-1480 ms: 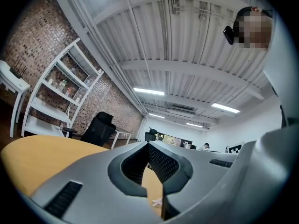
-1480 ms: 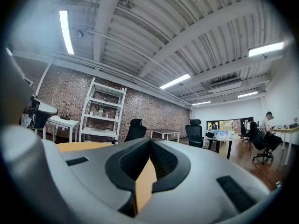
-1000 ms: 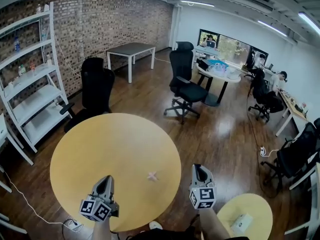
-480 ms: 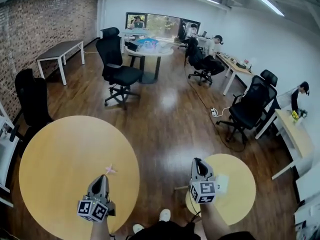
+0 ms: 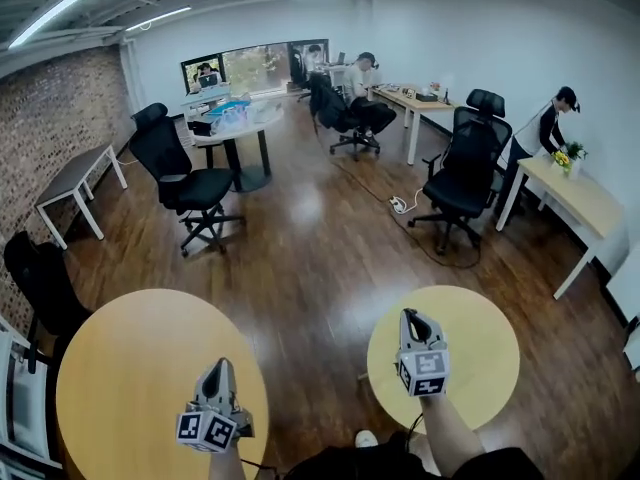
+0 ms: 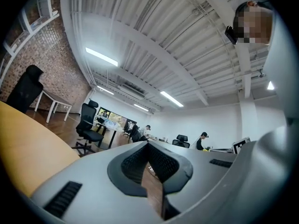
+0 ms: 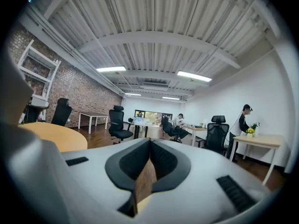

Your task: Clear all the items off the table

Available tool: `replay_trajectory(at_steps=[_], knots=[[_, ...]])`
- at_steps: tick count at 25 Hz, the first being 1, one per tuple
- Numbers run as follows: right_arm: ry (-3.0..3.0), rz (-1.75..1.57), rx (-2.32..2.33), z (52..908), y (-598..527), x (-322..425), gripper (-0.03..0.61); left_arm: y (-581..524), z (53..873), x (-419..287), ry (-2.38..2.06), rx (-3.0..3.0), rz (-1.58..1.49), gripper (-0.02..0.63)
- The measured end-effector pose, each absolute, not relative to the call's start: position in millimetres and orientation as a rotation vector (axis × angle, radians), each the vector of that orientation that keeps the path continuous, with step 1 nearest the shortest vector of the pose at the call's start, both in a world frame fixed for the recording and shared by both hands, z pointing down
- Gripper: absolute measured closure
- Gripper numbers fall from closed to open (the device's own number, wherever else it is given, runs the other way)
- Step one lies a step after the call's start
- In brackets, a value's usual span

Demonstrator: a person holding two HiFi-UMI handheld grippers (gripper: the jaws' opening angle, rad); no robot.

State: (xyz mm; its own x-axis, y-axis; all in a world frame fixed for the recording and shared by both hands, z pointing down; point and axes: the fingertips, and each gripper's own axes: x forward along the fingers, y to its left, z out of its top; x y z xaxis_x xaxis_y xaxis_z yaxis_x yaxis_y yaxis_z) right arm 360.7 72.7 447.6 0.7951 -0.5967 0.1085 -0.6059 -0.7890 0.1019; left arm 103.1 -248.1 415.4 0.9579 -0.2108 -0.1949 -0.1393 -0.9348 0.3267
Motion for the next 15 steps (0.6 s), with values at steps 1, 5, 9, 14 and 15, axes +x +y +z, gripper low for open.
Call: replay_trajectory(at_steps=[1, 5, 9, 14, 15], knots=[[-0.930, 0.114, 2.862, 447.9, 83.3, 367.1, 0.574, -241.1, 414.7, 115.6, -0.227, 2.803, -0.316, 0.623], [-0.797, 0.140, 2.918, 453.9, 133.9, 386.4, 0.574, -212.7, 417.4, 166.2, -0.093, 2.819, -0.268, 0.623], [-0.653, 0.183, 2.964, 465.4, 194.6, 398.4, 0.574, -174.7, 419.5, 213.4, 0.044, 2.819, -0.236, 0.623], [-0.509, 0.207, 3.001, 467.7, 247.7, 384.5, 0.574, -124.5, 423.0, 247.1, 0.239, 2.793, -0.205, 0.623], [-0.491, 0.215, 3.010, 469.0, 252.8, 380.6, 0.574, -115.9, 424.5, 249.9, 0.277, 2.791, -0.194, 0.623]])
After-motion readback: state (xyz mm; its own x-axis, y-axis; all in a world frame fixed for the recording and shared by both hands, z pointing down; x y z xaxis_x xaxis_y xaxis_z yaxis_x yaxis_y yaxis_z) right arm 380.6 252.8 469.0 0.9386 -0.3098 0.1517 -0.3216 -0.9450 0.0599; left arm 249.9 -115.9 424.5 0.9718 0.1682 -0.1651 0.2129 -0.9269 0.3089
